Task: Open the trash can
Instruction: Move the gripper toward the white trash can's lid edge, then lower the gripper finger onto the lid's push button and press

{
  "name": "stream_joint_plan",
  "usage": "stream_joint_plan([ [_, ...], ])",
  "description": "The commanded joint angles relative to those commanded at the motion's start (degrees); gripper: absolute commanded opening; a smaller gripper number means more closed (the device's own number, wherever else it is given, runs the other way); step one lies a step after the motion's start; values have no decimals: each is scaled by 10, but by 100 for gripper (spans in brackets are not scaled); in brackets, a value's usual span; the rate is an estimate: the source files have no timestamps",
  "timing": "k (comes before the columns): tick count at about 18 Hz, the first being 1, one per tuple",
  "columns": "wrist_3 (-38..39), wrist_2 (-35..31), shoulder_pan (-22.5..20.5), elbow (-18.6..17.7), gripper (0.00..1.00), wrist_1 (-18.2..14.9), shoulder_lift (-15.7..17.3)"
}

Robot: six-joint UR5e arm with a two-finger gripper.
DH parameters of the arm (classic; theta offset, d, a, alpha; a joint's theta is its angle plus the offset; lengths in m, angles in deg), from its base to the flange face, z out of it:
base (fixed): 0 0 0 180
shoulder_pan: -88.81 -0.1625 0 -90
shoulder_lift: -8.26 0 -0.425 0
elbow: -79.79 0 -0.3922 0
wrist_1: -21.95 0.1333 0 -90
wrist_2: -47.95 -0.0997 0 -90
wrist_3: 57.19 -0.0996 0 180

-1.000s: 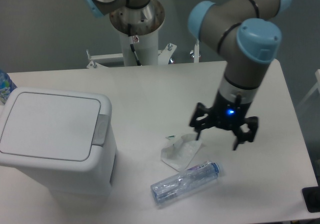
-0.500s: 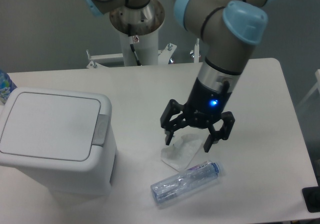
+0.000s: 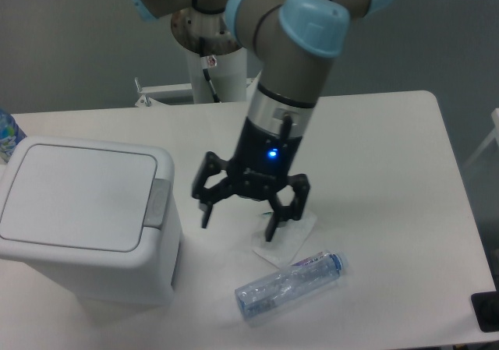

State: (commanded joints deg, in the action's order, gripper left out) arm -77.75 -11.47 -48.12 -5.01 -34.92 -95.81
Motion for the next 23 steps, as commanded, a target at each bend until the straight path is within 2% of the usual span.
stream_joint_plan([
  [3, 2, -2, 2, -16, 100, 0, 13],
  [15, 6, -13, 3, -35, 100, -2, 15],
  [20, 32, -13, 3, -31, 100, -2, 15],
  [23, 56, -12, 3, -16, 100, -2, 15],
])
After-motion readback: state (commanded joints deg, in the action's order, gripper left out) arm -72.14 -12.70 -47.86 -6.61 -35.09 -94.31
